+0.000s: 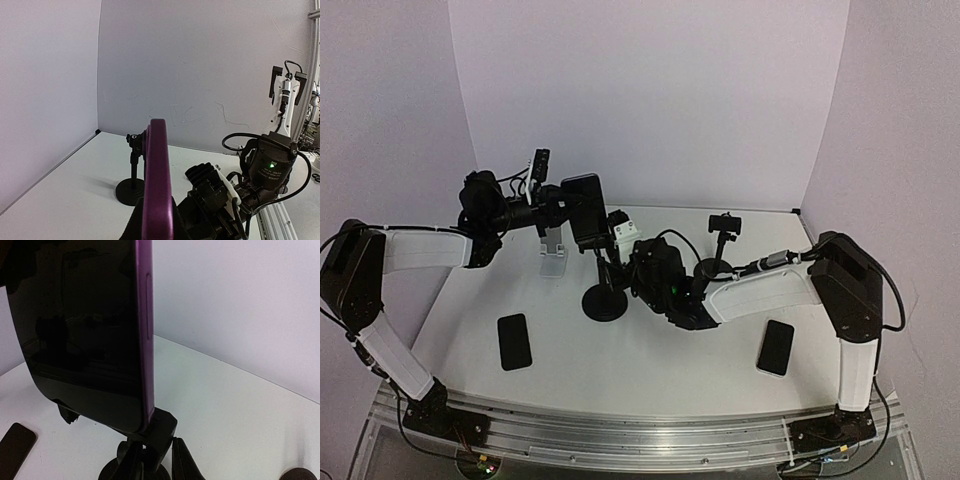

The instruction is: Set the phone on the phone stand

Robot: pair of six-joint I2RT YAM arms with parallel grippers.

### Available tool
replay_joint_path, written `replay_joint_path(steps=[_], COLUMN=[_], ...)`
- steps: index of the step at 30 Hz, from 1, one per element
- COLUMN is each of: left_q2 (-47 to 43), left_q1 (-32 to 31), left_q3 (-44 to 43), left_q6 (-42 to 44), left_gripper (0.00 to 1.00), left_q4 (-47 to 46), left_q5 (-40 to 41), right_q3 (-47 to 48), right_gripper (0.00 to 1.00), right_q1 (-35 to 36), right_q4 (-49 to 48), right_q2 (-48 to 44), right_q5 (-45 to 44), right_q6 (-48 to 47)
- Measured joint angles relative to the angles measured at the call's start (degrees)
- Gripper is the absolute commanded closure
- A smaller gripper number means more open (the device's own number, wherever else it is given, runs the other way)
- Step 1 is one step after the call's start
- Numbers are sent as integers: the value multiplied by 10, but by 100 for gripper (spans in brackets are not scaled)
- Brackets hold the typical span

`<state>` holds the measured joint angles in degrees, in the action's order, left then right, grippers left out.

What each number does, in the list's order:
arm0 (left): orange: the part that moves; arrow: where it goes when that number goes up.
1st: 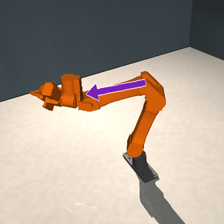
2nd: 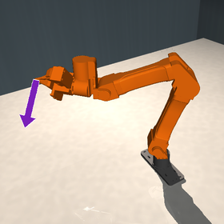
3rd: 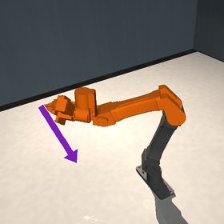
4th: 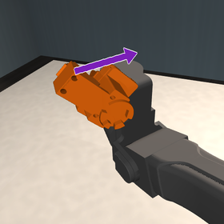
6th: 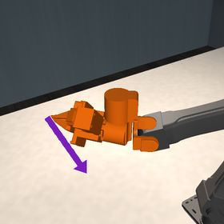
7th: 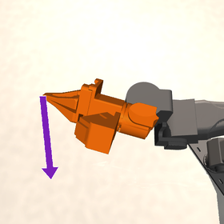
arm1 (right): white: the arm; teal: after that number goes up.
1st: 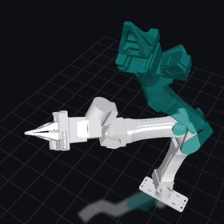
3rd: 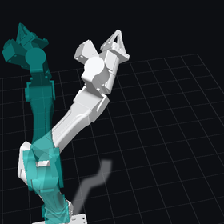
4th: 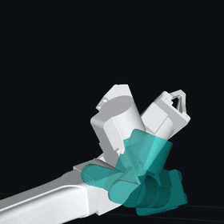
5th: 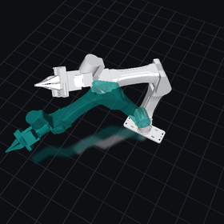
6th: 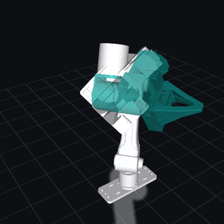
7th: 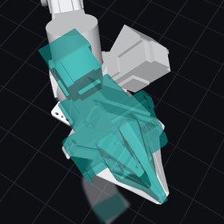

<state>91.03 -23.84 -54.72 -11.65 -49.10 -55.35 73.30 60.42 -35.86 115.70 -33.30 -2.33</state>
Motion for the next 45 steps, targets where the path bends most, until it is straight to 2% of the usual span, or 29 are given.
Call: replay_joint_path(steps=[9,22,28,33,45], left_q2=[0,8,12,12,20], left_q1=[-19,-45,-49,-50,-54], left_q3=[0,1,8,21,46], left_q6=[21,48,54,36,-65], left_gripper=[100,100,100,100,100], left_q4=[1,-16,-27,-50,-131], left_q5=[7,106,126,127,118], right_q3=[2,7,7,7,7], right_gripper=[100,100,100,100,100], right_q1=[-5,5,6,6,7], right_q4=[7,13,17,17,18], right_q2=[0,0,0,0,1], right_q5=[-13,-34,-45,-47,-42], right_q6=[-8,-4,2,9,42])
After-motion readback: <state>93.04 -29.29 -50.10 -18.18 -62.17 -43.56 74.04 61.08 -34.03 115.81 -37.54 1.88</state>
